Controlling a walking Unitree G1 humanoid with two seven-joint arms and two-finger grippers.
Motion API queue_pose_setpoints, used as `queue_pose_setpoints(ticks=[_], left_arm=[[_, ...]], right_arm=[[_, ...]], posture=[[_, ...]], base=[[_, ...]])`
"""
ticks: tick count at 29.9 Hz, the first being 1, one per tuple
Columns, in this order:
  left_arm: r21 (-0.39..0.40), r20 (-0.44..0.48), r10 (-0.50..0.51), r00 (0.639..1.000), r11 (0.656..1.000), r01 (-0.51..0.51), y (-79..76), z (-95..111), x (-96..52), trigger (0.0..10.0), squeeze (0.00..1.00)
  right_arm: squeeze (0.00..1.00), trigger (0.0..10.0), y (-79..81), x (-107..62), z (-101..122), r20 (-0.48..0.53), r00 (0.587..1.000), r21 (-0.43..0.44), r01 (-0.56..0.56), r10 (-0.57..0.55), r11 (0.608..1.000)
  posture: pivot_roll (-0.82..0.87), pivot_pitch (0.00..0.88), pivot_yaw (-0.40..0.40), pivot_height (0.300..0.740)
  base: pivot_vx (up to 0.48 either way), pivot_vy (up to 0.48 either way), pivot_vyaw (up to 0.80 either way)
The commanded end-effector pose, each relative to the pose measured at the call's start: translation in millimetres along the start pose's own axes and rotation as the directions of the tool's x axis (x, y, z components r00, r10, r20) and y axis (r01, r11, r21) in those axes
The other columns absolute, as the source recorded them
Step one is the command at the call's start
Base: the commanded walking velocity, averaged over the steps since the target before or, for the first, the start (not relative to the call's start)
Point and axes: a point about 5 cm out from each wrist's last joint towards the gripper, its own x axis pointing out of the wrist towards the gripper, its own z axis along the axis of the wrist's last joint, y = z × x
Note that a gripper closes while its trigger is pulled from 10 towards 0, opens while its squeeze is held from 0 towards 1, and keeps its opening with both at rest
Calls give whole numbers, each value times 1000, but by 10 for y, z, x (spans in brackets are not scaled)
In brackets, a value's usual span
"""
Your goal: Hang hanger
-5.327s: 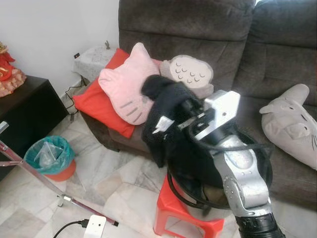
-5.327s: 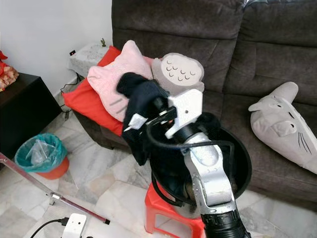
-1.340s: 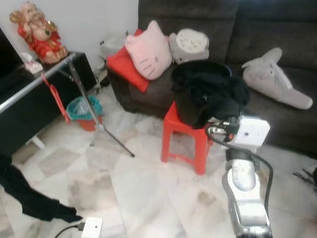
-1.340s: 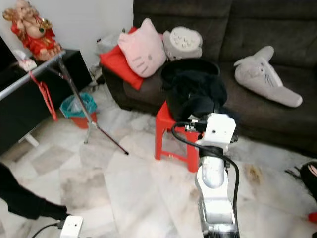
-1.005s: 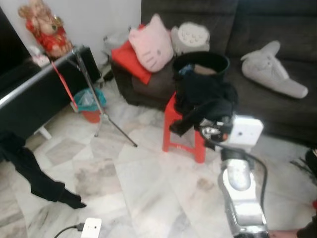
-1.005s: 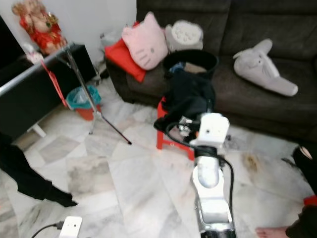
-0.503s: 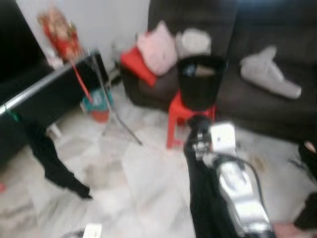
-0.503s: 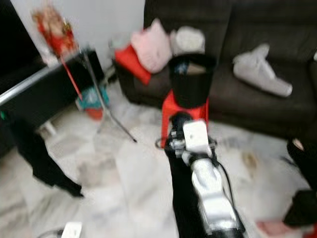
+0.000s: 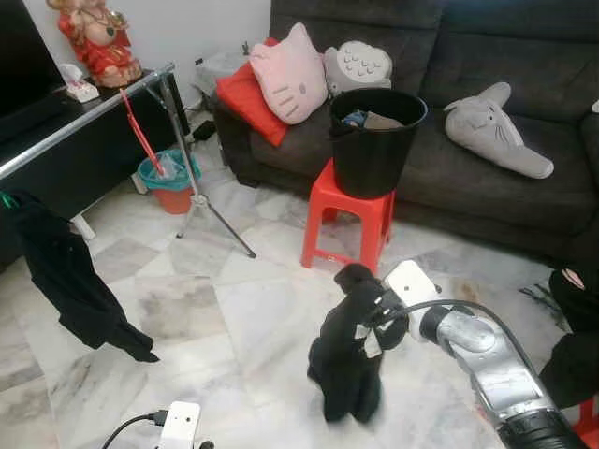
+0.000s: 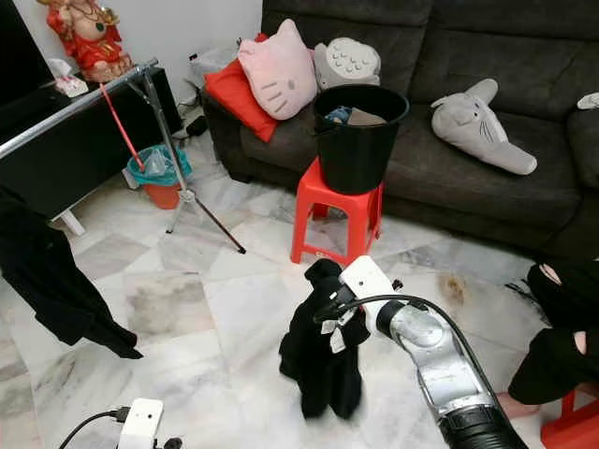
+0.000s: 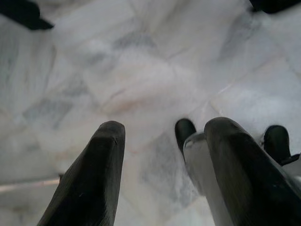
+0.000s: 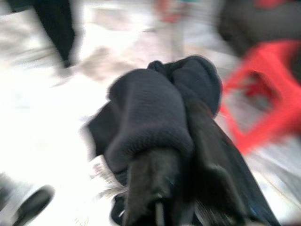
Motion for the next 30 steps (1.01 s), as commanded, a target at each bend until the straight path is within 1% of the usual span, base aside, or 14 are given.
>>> queue_pose_setpoints(ticks=[1,3,4,6,7,13,15,16,20,21,23,24,26,30], left_arm=[[32,25,-18,1000,999,17,4,59,9,10000,0],[32,55,-31,998,999,29,-12,124,20,10000,0],[85,189,-39,981,996,23,121,637,77,10000,0],[94,280,-77,957,994,52,177,1072,85,10000,0],[115,302,-157,940,985,128,132,1212,80,10000,0],[176,321,-284,903,955,238,15,1367,65,10000,0],[155,362,-314,878,949,276,-49,1446,54,10000,0],[155,362,-314,878,949,276,-49,1446,54,10000,0],[165,377,-326,867,945,283,-74,1497,47,10000,0],[166,389,-333,859,942,290,-78,1526,40,10000,0],[163,398,-338,853,941,297,-82,1541,35,10000,0],[163,402,-349,846,937,309,-94,1555,32,10000,0],[170,404,-364,839,931,322,-105,1572,27,10000,0],[160,414,-365,834,931,328,-100,1581,23,10000,0]], right_arm=[[0,10000,-39,15,98,32,999,-41,-42,43,998],[0,10000,-150,3,114,30,999,-28,-26,26,999],[0,10000,-193,-4,147,46,998,-19,-39,40,999],[0,10000,-237,-16,197,74,997,-20,-33,35,999],[0,10000,-287,-36,274,120,993,12,-18,17,1000],[0,10000,-357,-67,390,219,975,80,6,-24,997],[0,10000,-451,-89,342,238,956,172,132,-171,976],[0,10000,-451,-89,342,238,956,172,132,-171,976],[0,10000,-605,-131,293,228,900,355,278,-371,893],[0,10000,-659,-160,283,227,862,456,316,-452,832],[0,10000,-682,-172,267,216,838,513,340,-502,788],[0,10000,-693,-169,236,198,814,556,365,-546,746],[0,10000,-675,-158,212,183,802,586,375,-569,718],[0,10000,-599,-132,199,167,787,595,400,-594,697]], posture=[[12,0,21,740],[16,0,18,740],[14,0,18,740],[7,0,18,740],[6,0,18,740],[-9,0,17,740],[-9,0,6,740],[-9,0,6,740],[-5,0,-12,740],[-6,0,-14,740],[-7,0,-13,740],[-6,0,-15,740],[-4,0,-15,740],[-6,0,-11,740]], base=[[0,0,0],[0,0,0],[0,0,0],[0,0,0],[0,0,0],[0,0,0],[0,0,0],[0,0,0],[0,0,0],[0,0,0],[0,0,0],[0,0,0],[0,0,0],[0,0,0]])
